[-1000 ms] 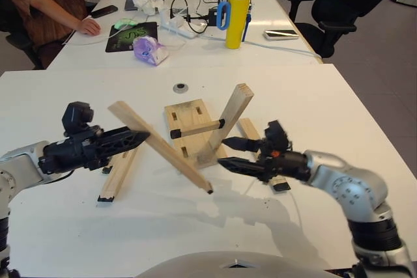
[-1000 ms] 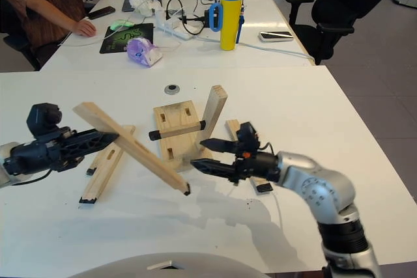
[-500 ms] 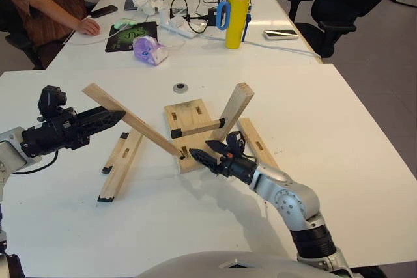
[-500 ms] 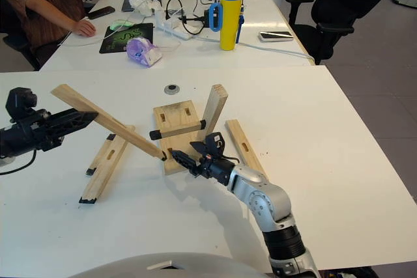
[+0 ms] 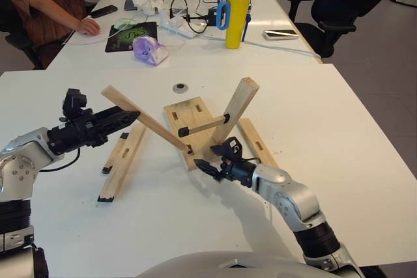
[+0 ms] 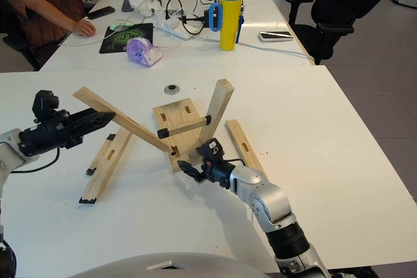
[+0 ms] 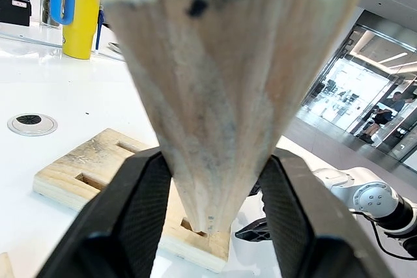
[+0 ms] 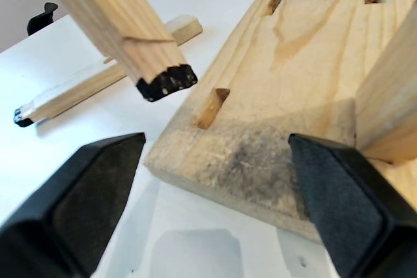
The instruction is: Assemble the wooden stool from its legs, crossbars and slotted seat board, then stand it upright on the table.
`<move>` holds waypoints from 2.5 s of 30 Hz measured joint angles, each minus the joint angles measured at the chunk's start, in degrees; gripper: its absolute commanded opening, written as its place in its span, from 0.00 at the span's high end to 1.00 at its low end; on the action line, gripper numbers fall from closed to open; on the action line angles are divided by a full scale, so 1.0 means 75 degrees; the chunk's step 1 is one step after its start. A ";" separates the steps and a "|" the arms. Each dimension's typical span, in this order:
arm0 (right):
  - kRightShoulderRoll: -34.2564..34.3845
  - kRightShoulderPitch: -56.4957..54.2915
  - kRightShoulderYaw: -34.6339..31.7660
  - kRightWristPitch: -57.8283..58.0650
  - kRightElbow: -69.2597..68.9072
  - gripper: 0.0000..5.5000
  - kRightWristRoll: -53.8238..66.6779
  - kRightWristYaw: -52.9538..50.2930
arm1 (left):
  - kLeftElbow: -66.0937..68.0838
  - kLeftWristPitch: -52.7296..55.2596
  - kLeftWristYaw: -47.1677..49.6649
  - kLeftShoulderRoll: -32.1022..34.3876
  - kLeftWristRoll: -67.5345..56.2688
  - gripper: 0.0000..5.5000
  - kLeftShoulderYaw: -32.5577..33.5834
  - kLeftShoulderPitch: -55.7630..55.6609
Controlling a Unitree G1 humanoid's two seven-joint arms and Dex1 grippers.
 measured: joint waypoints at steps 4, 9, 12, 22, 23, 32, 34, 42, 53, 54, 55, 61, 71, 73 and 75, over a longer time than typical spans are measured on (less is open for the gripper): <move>0.0027 -0.0043 0.0052 0.0033 0.0052 0.26 -0.0095 0.0036 | 0.0097 -0.0073 -0.0148 -0.0084 0.0252 0.63 -0.0238 -0.0076; 0.0057 -0.0083 0.0074 0.0133 0.0058 0.26 -0.0136 0.0074 | 0.0134 -0.0068 -0.0314 -0.0122 0.0367 0.63 -0.0430 -0.0103; 0.0061 -0.0076 0.0074 0.0183 0.0028 0.26 -0.0142 0.0073 | 0.0144 -0.0163 -0.0372 -0.0111 0.0619 0.63 -0.0531 -0.0167; 0.0024 0.0033 0.0175 0.0344 -0.0200 0.26 -0.0162 0.0066 | -0.0405 -0.0851 -0.0505 0.0068 0.1601 0.63 -0.1090 -0.0652; 0.0014 0.0031 0.0199 0.0360 -0.0218 0.26 -0.0178 0.0063 | -0.0548 -0.0850 -0.0432 0.0099 0.1704 0.63 -0.1139 -0.0710; 0.0029 -0.0040 0.0211 0.0573 -0.0230 0.26 -0.0243 0.0000 | -0.1636 -0.1272 -0.0508 0.0609 0.2395 0.63 -0.1693 -0.0626; 0.0050 -0.0084 0.0196 0.0661 -0.0208 0.26 -0.0254 -0.0032 | -0.1775 -0.1447 -0.0505 0.0649 0.2476 0.63 -0.1725 -0.0472; 0.0054 -0.0189 0.0191 0.0748 -0.0110 0.26 -0.0297 -0.0006 | -0.1997 -0.2042 -0.0343 0.0619 0.2684 0.63 -0.2055 -0.0303; 0.0019 -0.0342 0.0231 0.0748 0.0195 0.26 -0.0376 0.0157 | -0.1602 -0.2152 0.0021 0.0262 0.3151 0.63 -0.2983 -0.1023; 0.0019 -0.0357 0.0232 0.0743 0.0227 0.26 -0.0379 0.0182 | -0.1534 -0.2141 0.0026 0.0228 0.3177 0.63 -0.3055 -0.1107; 0.0020 -0.0397 0.0233 0.0733 0.0303 0.26 -0.0381 0.0217 | -0.1439 -0.2120 0.0021 0.0186 0.3236 0.63 -0.3152 -0.1237; 0.0066 -0.0530 0.0275 0.0569 0.0639 0.30 -0.0450 0.0345 | -0.0907 -0.2189 -0.0045 -0.0172 0.3270 0.63 -0.3399 -0.1520; 0.0355 -0.0552 0.0191 -0.0243 0.1199 0.55 -0.0498 0.0409 | 0.0082 -0.2632 -0.0382 -0.0704 0.3134 0.63 -0.3319 -0.1698; 0.0543 -0.0081 -0.0112 -0.0516 0.0815 0.61 -0.0066 0.0597 | 0.0181 -0.2778 -0.0390 -0.0813 0.3179 0.63 -0.3366 -0.1765; 0.0668 0.0179 -0.0490 -0.0832 -0.0082 0.68 0.0384 0.0719 | 0.0272 -0.2899 -0.0392 -0.0822 0.3204 0.63 -0.3368 -0.1811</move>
